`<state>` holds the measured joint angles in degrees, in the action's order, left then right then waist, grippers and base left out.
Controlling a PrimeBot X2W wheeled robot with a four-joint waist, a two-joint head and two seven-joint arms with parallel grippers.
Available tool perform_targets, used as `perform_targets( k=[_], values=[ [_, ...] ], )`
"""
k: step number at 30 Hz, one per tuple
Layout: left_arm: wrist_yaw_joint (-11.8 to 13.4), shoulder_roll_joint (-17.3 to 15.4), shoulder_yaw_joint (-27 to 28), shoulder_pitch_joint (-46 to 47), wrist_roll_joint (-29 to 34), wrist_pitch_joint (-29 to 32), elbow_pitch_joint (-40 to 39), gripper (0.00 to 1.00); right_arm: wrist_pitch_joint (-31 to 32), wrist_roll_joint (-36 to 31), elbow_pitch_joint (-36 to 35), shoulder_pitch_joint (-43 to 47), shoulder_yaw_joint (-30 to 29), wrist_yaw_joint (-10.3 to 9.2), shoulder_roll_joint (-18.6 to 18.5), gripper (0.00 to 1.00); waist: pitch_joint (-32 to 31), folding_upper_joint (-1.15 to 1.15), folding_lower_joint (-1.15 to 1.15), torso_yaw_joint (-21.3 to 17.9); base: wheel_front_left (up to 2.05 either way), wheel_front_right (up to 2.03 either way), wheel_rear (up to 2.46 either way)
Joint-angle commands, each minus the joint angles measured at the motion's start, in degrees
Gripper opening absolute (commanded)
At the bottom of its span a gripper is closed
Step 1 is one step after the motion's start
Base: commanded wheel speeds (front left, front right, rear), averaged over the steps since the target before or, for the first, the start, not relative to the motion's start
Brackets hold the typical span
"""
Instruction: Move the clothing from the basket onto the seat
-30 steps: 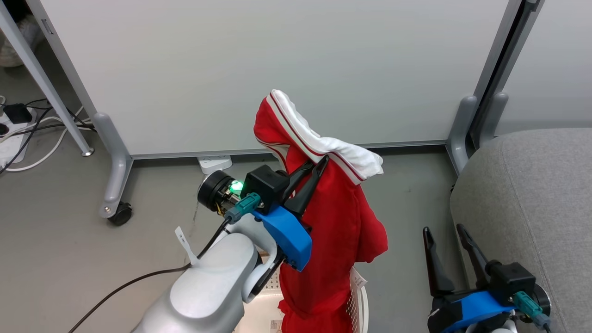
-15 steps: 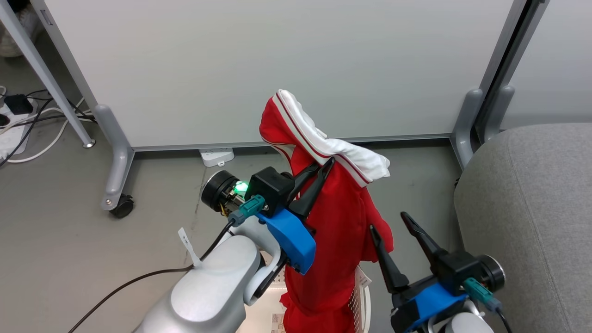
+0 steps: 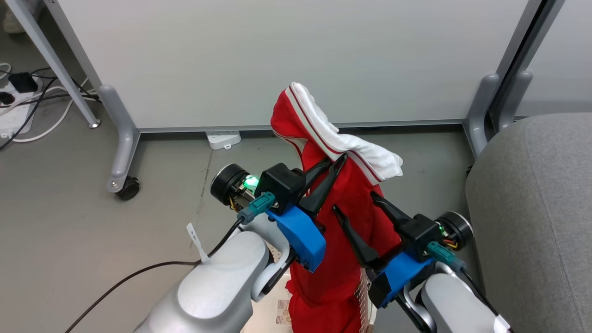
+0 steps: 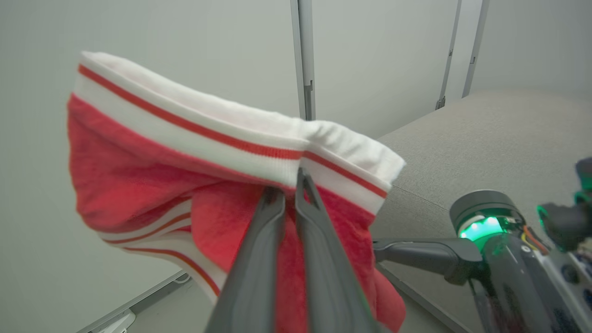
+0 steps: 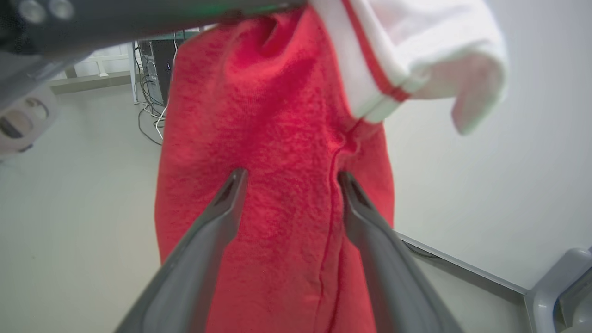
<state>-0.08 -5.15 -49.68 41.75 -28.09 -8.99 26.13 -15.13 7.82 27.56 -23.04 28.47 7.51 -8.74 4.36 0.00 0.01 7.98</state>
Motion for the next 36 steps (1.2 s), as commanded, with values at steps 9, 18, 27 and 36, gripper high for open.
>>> perform_targets(
  k=[9, 18, 27, 36],
  values=[
    [0.0, 0.4, -0.6, 1.6, -0.2, -0.8, 0.2, 0.00, 0.0, 4.5, 4.8, -6.0, 6.1, -0.04, -0.4, 1.00, 1.2, 0.00, -0.01, 0.6, 0.00, 0.00, 0.00],
    [0.2, 0.5, -1.0, 2.1, -0.5, -1.3, 0.9, 0.00, 0.0, 6.9, 5.6, -7.6, 8.1, -0.04, -0.7, 0.00, 1.7, 0.00, -0.01, 0.6, 0.00, 0.00, 0.00],
    [0.2, 0.4, -1.3, 2.4, -0.8, -1.6, 1.5, 0.00, 0.0, 7.8, 5.7, -7.4, 8.8, -0.04, -0.8, 0.00, 1.5, 0.00, -0.01, 0.4, 0.00, 0.00, 0.00],
    [0.4, 0.2, -1.5, 2.3, -1.4, -1.5, 2.2, 0.00, 0.0, 8.0, 5.5, -6.8, 8.7, -0.04, -0.9, 0.00, 1.1, 0.00, -0.01, 0.3, 0.00, 0.00, 0.00]
  ],
)
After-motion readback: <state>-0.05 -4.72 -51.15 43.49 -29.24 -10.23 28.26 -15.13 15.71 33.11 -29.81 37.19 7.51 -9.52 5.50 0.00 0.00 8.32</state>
